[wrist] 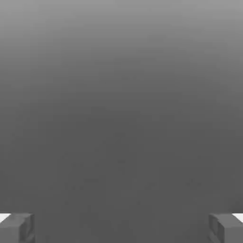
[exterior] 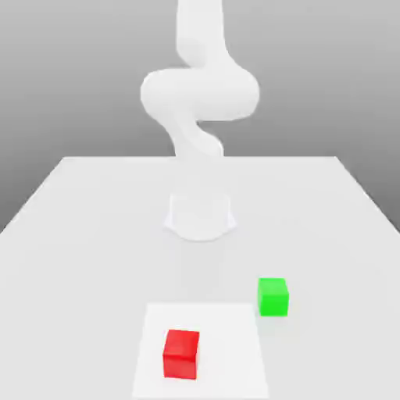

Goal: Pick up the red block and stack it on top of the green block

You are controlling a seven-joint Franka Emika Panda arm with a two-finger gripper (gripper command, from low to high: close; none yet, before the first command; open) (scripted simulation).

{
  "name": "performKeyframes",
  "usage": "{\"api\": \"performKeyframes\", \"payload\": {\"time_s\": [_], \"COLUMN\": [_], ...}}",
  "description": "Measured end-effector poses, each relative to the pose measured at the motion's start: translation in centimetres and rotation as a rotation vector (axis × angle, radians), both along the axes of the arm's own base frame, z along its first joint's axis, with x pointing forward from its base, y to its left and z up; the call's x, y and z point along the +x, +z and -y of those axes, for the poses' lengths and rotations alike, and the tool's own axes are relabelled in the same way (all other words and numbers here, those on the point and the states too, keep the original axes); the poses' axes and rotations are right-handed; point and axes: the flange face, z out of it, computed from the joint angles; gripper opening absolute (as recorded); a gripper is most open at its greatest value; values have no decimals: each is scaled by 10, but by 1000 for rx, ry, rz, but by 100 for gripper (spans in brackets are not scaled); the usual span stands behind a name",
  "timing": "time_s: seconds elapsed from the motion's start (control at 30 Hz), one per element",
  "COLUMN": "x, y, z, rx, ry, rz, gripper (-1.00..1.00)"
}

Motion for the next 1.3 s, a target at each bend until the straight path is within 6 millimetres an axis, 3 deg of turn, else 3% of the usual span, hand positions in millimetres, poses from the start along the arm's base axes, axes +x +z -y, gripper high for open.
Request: {"api": "performKeyframes", "payload": {"time_s": [0.17,0.37,0.53,0.73,0.83,0.93,0.97,1.17,1.3], "x": [56,90,94,69,64,63,62,62,63], "y": [-96,-217,-320,-437,-479,-516,-522,-525,-492], "z": [6,13,19,25,25,25,25,25,25], "rx": [7,17,24,34,35,35,35,35,35], "ry": [-17,-39,-57,-81,-83,-84,-84,-84,-84], "rz": [-160,-346,-500,-686,-717,-721,-721,-721,-721], "gripper": [0,0,0,0,0,0,-100,-100,-100]}}
